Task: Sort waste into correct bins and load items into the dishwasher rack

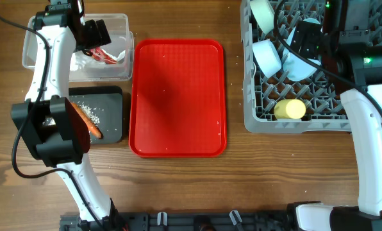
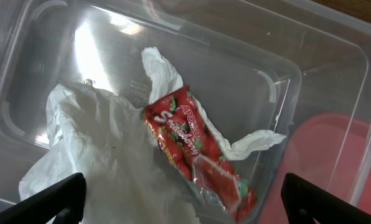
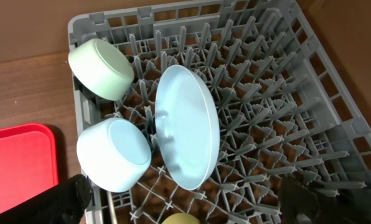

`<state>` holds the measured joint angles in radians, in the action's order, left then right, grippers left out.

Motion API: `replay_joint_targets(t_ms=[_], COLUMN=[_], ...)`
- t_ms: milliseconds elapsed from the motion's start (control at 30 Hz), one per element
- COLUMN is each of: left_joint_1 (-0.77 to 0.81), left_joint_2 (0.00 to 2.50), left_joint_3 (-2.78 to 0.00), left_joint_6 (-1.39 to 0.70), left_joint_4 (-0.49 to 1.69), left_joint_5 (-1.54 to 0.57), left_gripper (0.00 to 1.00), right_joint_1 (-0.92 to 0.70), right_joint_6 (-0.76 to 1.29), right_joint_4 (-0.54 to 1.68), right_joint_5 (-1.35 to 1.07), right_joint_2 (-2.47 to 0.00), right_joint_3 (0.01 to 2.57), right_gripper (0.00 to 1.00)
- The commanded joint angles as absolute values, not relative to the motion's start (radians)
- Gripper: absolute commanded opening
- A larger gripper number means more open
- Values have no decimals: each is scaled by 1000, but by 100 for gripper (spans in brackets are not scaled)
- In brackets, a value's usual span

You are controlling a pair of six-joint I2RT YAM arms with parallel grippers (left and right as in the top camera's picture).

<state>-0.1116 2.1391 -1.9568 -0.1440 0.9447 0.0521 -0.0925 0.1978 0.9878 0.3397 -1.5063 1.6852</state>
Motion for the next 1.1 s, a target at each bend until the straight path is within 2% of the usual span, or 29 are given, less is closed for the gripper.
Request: replay_joint_targets(t_ms=[0,267,433,567,667,833,967,1067], left_joint_1=[-108,-47,-27,-28,-28,-28,-28,-28], left_joint_2=[2053,1748,1717,1717,1717,1717,1717,1717], left_joint_3=[-1958,-1958,-1958,-1958,-1958,-1958,-1958,-1958], left_joint_6=[-146,-146,-146,-146,-146,-146,-146,-146], left_joint_4=[945,960,959,959,959,959,959,959], left_joint_5=[54,-52,-52,-52,-52,-52,-52,-52], left_gripper=[100,100,100,100,100,100,100,100], right_joint_1=[-89,-91,-92,-92,-92,-92,-92,-90], right_joint_6=[209,190,30,86,79,78,43,-37], right_joint_4=[981,981,966,955,955,973,1002,845], right_joint_5=[327,253,-26,-246,-229,-26,9,43], right_joint_2=[-1517,-1500,-1421,-1362,-1369,-1385,-1386,-1309], right_joint_3=[1687,1687,1687,1687,1687,1687,1686,1585], right_gripper=[100,100,100,100,100,100,100,100])
